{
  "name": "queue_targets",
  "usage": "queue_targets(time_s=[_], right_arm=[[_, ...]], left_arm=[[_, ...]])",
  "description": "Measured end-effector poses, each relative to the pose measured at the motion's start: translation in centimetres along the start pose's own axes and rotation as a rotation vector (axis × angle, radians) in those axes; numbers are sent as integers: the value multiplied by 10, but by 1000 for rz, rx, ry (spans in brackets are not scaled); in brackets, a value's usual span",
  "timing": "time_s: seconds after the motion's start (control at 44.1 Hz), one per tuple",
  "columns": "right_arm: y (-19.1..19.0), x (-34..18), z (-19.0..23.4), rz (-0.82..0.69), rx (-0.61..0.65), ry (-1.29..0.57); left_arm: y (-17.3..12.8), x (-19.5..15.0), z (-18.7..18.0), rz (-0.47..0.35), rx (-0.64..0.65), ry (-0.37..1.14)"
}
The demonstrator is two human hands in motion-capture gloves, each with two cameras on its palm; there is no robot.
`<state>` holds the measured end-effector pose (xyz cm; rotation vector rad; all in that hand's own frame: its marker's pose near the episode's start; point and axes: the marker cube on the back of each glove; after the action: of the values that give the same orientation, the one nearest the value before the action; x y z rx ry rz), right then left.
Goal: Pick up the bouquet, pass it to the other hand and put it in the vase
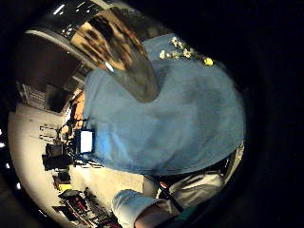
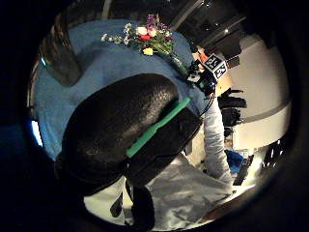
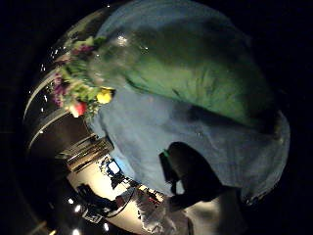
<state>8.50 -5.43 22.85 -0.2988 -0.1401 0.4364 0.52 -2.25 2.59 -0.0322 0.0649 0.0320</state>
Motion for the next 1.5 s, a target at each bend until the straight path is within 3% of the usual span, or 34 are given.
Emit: queue_targets(time_s=[0.159,0.272,0.499,0.658,0.772,0.908,1.021,1.112,1.203,1.271,1.384,1.498], right_arm=[[10,-15,5,37,66,65],[10,-28,0,-20,154,19],[-8,-29,-17,-77,487,-358],[16,-45,-33,-128,371,-672],[30,-62,-53,-203,361,-834],[45,-82,-79,-275,364,-981],[58,-104,-98,-404,328,-1131],[72,-123,-108,-526,370,-1199],[89,-149,-111,-638,393,-1271],[77,-166,-98,-688,389,-1305],[80,-193,-83,-778,381,-1364],[93,-211,-84,-893,480,-1349]], left_arm=[[2,1,1,17,-30,2],[9,3,1,45,-131,-3],[5,-9,-3,58,-242,80],[-16,-12,-14,27,-268,143],[-31,-10,-27,22,-262,209],[-55,-1,-43,67,-228,412],[-72,19,-48,164,-353,765],[-81,38,-55,195,-373,932],[-99,61,-66,179,-310,1162],[-113,70,-70,134,-240,1311],[-120,86,-82,154,-186,1399],[-119,102,-86,182,-152,1388]])
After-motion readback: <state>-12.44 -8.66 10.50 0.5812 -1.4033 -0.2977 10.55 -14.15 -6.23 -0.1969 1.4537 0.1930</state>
